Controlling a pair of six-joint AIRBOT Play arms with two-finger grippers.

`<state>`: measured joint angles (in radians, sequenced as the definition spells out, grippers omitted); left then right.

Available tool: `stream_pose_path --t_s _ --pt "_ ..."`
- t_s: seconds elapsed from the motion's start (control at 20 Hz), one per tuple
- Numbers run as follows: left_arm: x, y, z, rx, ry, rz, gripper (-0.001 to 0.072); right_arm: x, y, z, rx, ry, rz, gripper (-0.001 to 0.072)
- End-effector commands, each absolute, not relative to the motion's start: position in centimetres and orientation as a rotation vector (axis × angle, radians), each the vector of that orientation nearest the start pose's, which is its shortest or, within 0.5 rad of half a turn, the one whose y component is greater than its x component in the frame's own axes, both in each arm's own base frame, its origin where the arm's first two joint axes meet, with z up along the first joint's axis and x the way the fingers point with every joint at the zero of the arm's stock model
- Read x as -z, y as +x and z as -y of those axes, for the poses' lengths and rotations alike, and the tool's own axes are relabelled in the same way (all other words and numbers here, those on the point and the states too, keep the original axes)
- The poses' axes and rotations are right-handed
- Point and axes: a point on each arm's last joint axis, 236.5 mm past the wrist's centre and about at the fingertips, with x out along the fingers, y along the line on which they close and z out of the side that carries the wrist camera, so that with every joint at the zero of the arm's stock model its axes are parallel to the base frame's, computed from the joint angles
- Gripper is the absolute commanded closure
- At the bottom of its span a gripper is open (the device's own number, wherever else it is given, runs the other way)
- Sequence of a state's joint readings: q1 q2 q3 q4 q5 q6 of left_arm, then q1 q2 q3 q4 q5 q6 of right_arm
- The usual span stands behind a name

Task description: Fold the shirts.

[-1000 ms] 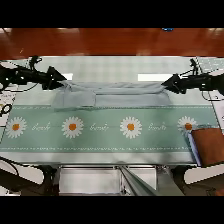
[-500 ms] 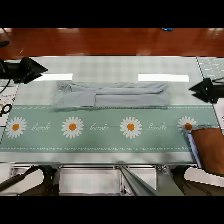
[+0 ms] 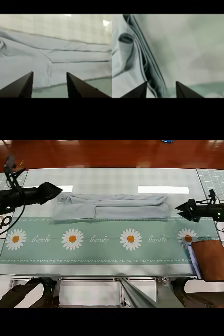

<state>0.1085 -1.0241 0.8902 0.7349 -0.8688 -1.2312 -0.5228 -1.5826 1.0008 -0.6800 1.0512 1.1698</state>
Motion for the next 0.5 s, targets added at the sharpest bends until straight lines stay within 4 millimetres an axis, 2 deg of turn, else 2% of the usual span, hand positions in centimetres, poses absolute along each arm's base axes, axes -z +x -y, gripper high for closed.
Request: stream_pose_path --t_s 0.0,0.3,0.35,0.45 --pt "-7.7 39.2 10.2 0.363 -0.562 -0.857 0.0202 9.9 42.6 1.8 -0.164 0.989 -1.243 0.0290" --pt "-7.0 38.7 10.9 0.383 -0.561 -0.892 0.0202 10.7 45.1 -2.3 -0.231 0.966 -1.312 0.0292" --pt "-6.5 38.5 11.4 0.396 -0.559 -0.913 0.0202 10.7 45.5 -2.9 -0.238 0.960 -1.315 0.0335" --pt "-5.5 38.3 12.8 0.423 -0.550 -0.948 0.0202 10.0 46.0 -3.8 -0.305 0.889 -1.293 0.0690"
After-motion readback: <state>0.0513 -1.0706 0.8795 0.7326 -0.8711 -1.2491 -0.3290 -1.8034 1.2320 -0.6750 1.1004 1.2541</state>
